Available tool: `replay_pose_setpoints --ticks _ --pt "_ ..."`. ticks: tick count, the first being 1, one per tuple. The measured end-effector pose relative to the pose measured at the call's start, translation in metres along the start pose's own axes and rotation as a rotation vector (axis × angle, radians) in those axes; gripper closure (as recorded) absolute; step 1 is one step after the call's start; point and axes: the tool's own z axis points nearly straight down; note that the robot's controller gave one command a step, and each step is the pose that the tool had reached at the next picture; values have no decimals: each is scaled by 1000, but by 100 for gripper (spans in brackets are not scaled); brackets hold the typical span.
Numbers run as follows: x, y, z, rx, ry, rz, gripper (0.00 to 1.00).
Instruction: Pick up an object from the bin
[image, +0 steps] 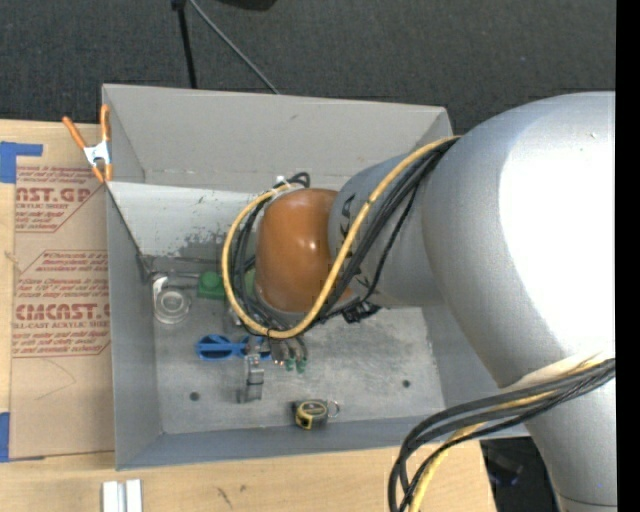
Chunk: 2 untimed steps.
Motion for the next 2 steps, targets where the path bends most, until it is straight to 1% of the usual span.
replay_pose_setpoints --ticks 1,2 --pt "3 -2 -36 -1 -8 56 0" --pt "1 -1 -50 -1 -8 70 0"
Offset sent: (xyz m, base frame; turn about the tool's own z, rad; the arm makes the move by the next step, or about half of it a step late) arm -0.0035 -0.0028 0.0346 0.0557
